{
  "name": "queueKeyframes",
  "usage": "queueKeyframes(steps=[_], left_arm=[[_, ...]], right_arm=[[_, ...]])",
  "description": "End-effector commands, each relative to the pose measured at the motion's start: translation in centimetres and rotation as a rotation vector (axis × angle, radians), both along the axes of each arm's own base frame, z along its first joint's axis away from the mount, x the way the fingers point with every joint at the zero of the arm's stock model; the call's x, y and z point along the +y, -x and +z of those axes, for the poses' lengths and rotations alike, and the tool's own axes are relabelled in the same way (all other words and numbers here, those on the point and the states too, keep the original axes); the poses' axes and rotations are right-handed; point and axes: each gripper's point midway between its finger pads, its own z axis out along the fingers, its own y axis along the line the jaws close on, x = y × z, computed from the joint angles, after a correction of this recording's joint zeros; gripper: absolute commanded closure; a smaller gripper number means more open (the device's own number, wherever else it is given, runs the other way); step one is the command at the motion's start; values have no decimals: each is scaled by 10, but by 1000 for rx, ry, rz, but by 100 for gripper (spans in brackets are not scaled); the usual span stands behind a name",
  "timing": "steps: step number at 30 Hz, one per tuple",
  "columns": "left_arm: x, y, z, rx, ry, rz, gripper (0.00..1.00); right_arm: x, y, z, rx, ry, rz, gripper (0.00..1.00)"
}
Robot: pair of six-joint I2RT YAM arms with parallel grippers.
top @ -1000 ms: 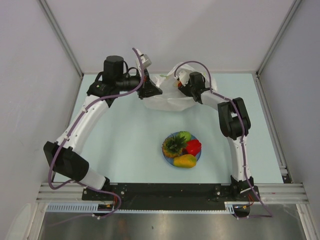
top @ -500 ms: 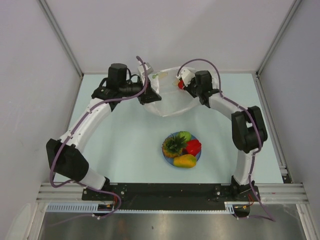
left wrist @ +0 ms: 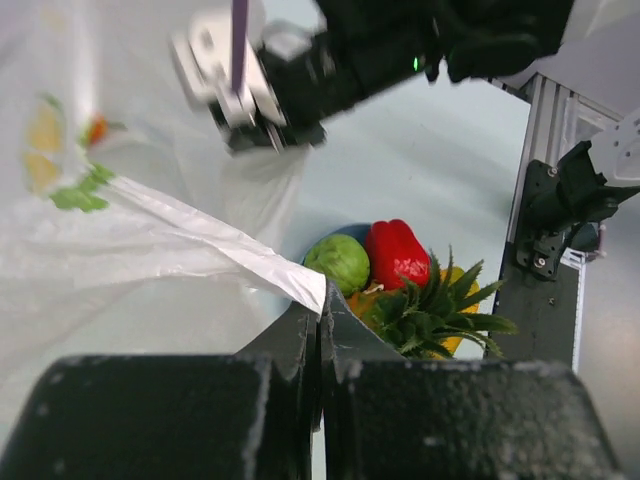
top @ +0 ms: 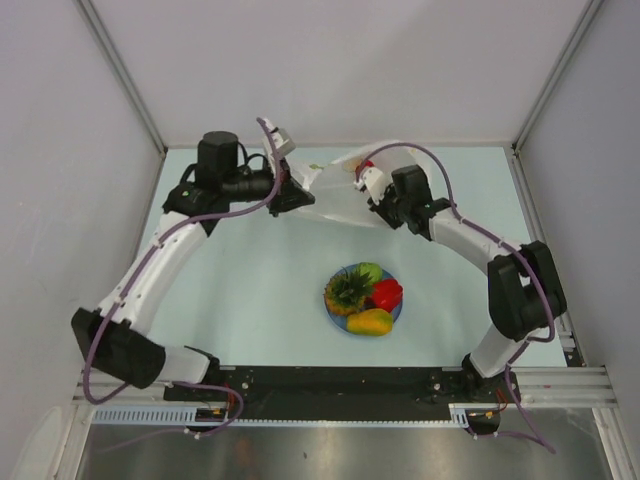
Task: Take the fake fruits out of the plastic bag
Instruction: Adjust the plastic bag at the center of the board.
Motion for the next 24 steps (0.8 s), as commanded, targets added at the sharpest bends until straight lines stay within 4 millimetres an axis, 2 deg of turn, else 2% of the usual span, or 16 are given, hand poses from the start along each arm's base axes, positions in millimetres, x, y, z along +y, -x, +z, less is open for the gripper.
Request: queueKeyframes(steps=[1,4,5,7,8,10,11,15,16,18,19,22,24], left_arm=[[17,35,83,-264,63,-9,100],[19,34,65,-245,32,-8,100],[20,32,53,-224,18,-3,100],[20,29,32,-198,-10,-2,100],[21,27,26,-191,-22,2,100],[21,27,11,-171,-41,0,100],[22,25,8,-163,-44,5,100],[20,21,8,-149,-33,19,100],[19,20,10,-153,-33,18,100],[20,19,8,-148,-42,13,100],[19,19,9,-149,-43,11,100],[19,18,7,-140,-49,5,100],[18,17,8,-133,-49,-2,100]], right_arm=[[1,50,20,22,11,70,84],[8,47,29,-17,-19,68,82],[12,44,26,-24,-18,72,80],[20,33,32,-83,-20,97,78],[25,30,25,-80,-15,113,75],[35,23,24,-107,-29,146,72],[40,20,17,-98,-28,155,65],[56,12,4,-75,-56,161,53],[58,10,1,-61,-71,144,46],[63,-1,-1,-81,-91,112,38],[63,-4,-3,-82,-102,90,29],[63,-19,-2,-114,-122,35,21],[65,-27,-5,-123,-128,26,21]])
